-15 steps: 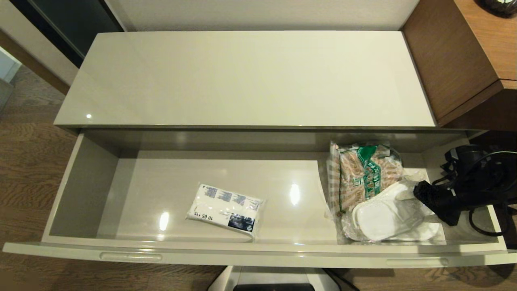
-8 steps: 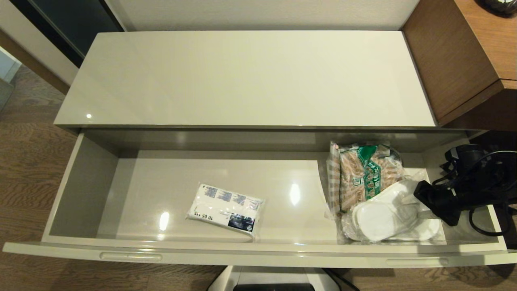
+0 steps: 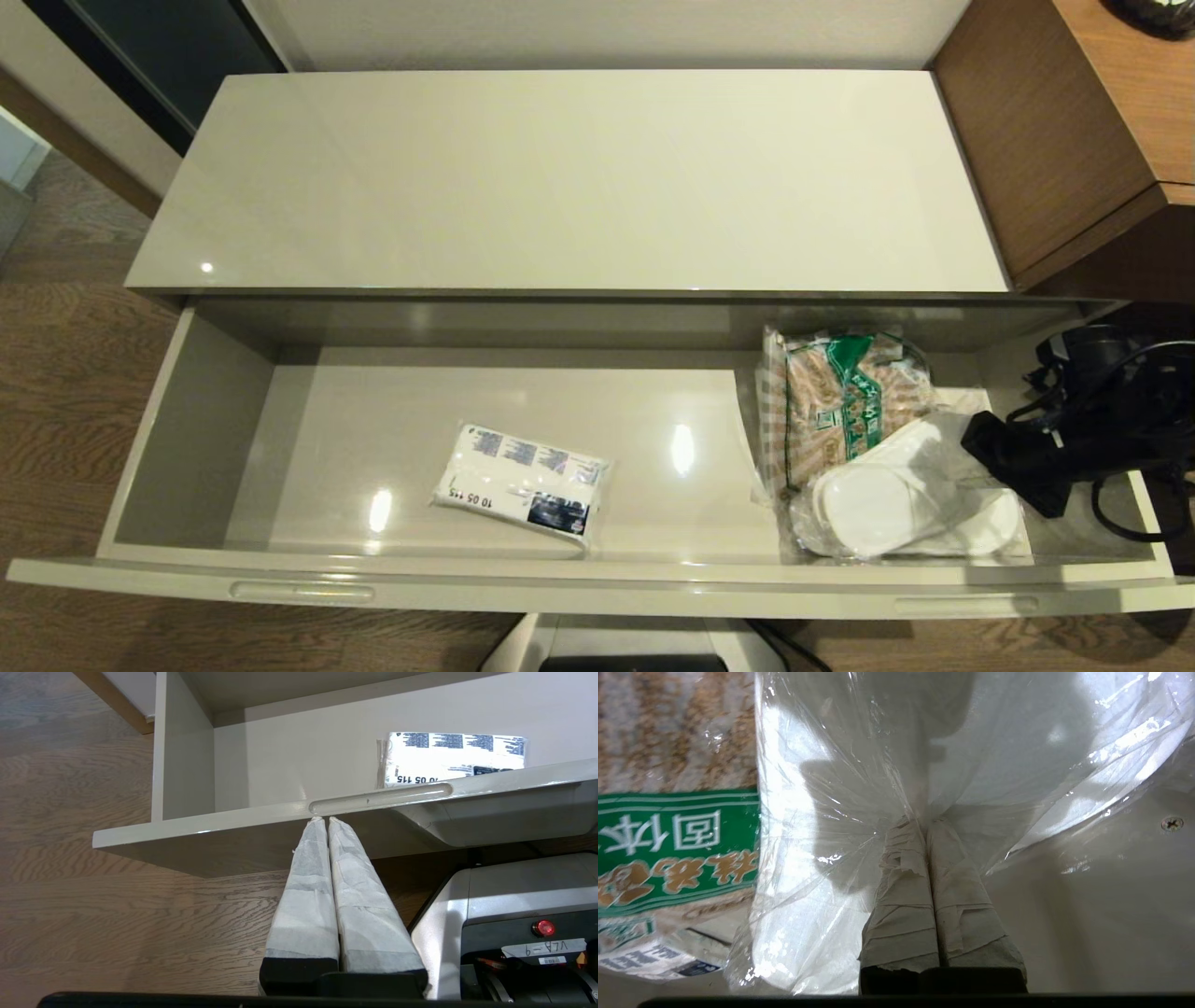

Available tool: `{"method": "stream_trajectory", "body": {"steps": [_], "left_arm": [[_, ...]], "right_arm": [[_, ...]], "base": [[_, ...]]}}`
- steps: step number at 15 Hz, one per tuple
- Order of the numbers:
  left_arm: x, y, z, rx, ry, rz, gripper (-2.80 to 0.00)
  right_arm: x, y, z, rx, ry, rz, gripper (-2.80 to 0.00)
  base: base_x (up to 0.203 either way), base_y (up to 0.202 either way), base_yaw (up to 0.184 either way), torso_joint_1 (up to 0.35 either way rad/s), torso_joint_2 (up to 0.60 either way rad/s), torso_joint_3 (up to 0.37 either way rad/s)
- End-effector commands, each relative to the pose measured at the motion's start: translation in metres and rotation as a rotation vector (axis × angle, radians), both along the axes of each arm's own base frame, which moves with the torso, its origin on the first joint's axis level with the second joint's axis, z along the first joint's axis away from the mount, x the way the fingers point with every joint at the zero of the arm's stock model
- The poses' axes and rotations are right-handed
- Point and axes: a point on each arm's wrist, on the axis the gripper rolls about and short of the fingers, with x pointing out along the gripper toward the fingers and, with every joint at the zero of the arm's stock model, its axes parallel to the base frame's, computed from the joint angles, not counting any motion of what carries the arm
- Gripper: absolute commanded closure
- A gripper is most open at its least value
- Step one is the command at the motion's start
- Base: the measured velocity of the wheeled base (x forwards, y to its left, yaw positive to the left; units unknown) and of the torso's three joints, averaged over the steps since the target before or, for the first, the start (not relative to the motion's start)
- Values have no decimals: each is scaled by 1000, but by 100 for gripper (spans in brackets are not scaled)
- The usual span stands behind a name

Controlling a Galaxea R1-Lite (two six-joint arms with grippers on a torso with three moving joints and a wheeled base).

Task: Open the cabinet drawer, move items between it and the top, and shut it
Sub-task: Take out the disposable slippers from the drawer

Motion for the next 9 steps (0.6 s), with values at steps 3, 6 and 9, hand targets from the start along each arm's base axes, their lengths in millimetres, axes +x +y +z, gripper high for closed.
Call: {"method": "stream_trajectory", "body": {"steps": [3,6,9], "left_arm": [[0,0,0,1,1,-1,0],[0,0,0,1,1,-1,0],[0,0,0,1,1,-1,0]], "right_arm": [[-11,3,30,11,-53,9,0],[-19,5,51,34,-80,25,0],[-39,10,95,54,-143,46,0]], "base": [[0,0,0,0,0,0],[0,0,0,0,0,0],[0,0,0,0,0,0]]}}
